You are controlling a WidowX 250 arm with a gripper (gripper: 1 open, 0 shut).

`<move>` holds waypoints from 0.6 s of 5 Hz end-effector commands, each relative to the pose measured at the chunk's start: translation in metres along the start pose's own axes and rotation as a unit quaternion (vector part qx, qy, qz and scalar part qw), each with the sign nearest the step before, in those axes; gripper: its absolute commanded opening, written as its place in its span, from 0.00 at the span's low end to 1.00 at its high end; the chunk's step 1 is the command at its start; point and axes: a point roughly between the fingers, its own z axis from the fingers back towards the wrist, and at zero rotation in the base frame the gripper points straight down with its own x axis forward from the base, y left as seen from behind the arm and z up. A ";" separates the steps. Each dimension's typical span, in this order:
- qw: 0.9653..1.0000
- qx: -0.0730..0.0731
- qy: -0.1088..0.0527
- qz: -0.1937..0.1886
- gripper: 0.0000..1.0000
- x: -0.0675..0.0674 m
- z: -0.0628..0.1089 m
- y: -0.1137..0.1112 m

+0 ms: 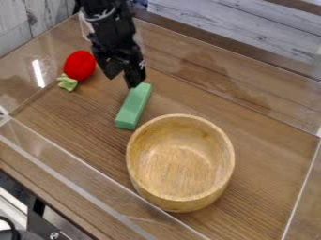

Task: Remove the green block from the brown bowl and put it on the table

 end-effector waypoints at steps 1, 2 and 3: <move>0.998 0.018 -0.055 -0.004 1.00 0.022 0.041 0.006; 0.996 0.021 -0.080 0.045 1.00 0.034 0.052 0.015; 0.995 0.025 -0.079 0.062 0.00 0.042 0.046 0.028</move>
